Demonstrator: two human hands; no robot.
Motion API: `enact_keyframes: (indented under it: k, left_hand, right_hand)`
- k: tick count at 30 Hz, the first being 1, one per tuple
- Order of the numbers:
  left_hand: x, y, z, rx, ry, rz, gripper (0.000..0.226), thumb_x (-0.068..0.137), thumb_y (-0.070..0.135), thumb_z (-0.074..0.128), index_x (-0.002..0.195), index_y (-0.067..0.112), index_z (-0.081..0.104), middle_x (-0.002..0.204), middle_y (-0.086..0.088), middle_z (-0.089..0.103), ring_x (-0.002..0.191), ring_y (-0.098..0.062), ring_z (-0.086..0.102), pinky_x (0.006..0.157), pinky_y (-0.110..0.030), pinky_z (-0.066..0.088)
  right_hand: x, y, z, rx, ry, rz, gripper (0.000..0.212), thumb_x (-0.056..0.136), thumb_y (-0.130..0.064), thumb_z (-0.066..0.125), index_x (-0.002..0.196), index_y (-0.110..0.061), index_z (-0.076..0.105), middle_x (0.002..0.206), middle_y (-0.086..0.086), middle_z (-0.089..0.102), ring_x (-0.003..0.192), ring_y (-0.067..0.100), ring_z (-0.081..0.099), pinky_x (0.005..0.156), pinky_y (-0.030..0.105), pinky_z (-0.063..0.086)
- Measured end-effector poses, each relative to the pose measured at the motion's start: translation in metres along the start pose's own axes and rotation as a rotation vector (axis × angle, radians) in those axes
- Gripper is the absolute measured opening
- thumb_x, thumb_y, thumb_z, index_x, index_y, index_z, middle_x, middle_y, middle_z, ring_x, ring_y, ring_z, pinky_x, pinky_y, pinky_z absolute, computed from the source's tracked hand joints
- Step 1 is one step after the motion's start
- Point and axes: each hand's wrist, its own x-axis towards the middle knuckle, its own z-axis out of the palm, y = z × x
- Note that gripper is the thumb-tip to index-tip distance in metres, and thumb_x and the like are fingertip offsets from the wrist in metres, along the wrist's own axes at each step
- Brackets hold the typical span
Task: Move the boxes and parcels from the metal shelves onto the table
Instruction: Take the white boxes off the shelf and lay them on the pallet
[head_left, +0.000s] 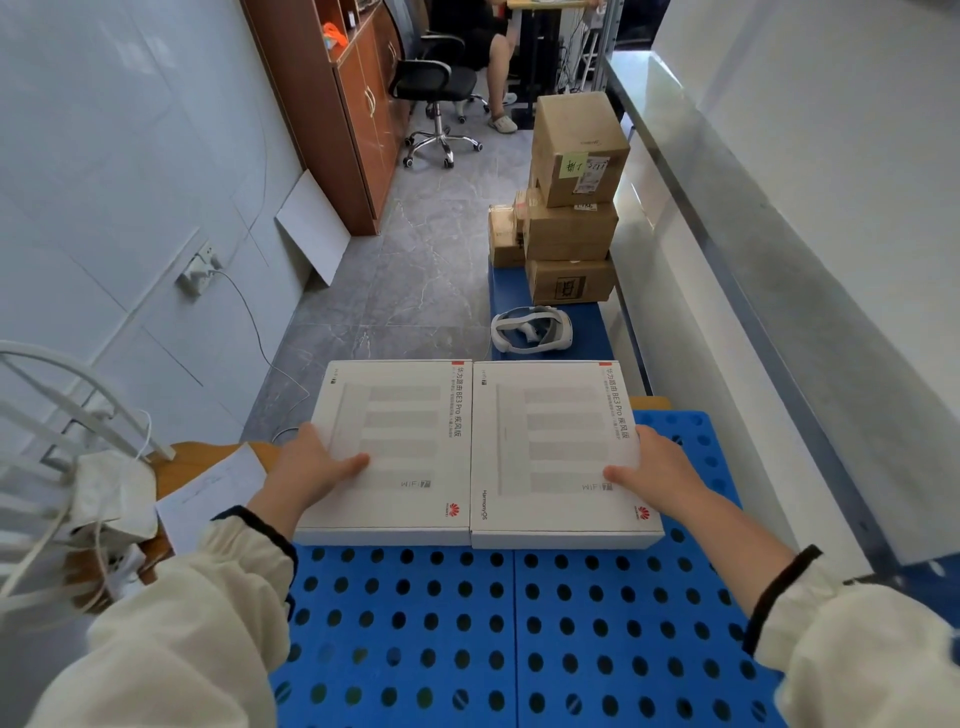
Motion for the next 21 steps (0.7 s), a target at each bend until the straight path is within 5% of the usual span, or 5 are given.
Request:
enact_keyframes:
  k: [13,17,21]
  left_hand:
    - [-0.004,-0.004,-0.004,0.062,-0.006,0.065,0.087,0.08,0.051,0.067,0.141,0.007,0.025,0.138,-0.015,0.046,0.121,-0.029,0.049,0.095,-0.038,0.045]
    - [-0.017,0.03,-0.001,0.217,0.099,0.206,0.099,0.081,0.063,0.057,0.151,0.015,0.007,0.152,-0.01,0.03,0.135,-0.031,0.035,0.108,-0.045,0.036]
    - [-0.052,0.096,0.01,0.35,0.08,0.502,0.092,0.08,0.061,0.059,0.151,0.029,0.01,0.152,-0.002,0.031,0.133,-0.028,0.036,0.105,-0.046,0.039]
  right_hand:
    - [-0.016,-0.012,0.001,-0.002,0.049,0.069,0.042,0.083,-0.031,0.066,0.118,-0.021,0.045,0.119,-0.001,0.054,0.098,0.01,0.05,0.082,0.025,0.047]
    - [-0.036,-0.024,-0.009,-0.059,0.126,0.031,0.045,0.081,-0.038,0.066,0.12,-0.026,0.047,0.118,-0.005,0.054,0.099,0.012,0.053,0.084,0.031,0.05]
    - [-0.066,-0.033,-0.03,-0.125,0.14,0.047,0.057,0.082,-0.042,0.066,0.129,-0.023,0.041,0.132,-0.002,0.045,0.113,0.018,0.053,0.088,0.032,0.049]
